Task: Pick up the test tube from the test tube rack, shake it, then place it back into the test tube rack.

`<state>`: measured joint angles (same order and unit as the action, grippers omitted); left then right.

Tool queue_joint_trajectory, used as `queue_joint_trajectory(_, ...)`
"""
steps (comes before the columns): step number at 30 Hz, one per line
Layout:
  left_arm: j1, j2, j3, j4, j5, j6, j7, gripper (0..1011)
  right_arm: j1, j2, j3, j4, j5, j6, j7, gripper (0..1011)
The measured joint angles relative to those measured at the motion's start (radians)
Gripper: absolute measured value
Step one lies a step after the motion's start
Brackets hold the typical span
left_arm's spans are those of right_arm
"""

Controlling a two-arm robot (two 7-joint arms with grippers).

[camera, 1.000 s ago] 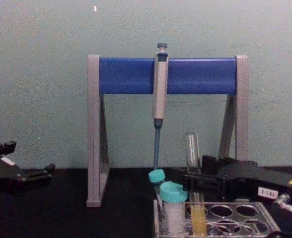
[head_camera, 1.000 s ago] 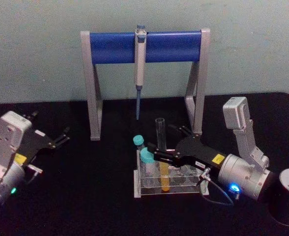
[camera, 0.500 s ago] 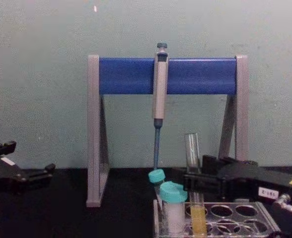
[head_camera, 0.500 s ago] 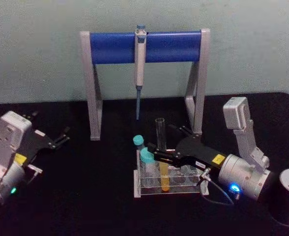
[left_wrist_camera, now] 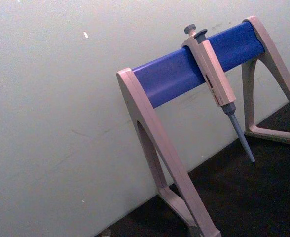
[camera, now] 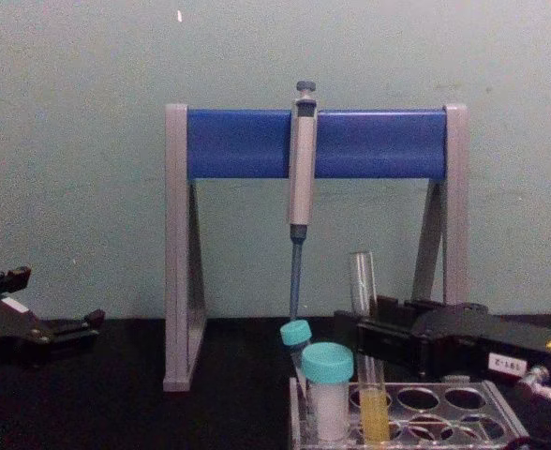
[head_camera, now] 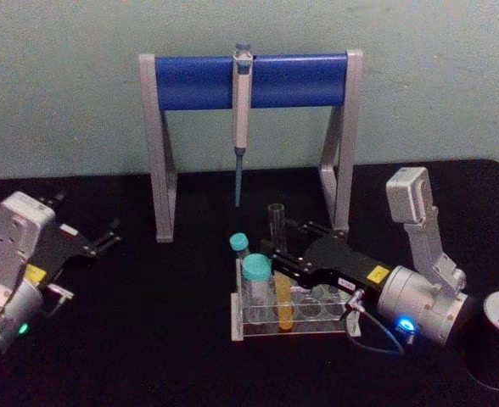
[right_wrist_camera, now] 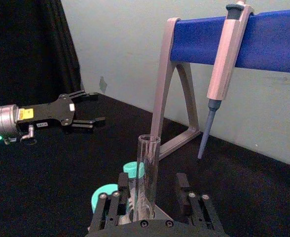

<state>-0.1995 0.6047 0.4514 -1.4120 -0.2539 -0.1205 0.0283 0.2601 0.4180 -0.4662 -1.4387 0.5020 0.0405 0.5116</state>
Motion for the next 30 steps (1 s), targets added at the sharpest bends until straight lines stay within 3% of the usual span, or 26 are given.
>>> queue_joint_trajectory(13,0.000,0.000,0.000,0.000,0.000,0.000,0.000,1001,-0.001,0.000,0.000,0.000,0.002,-0.001,-0.001,239)
queue_joint_trajectory(30,0.000,0.000,0.000,0.000,0.000,0.000,0.000,1001,-0.001,0.000,0.000,0.000,0.002,-0.001,-0.001,235)
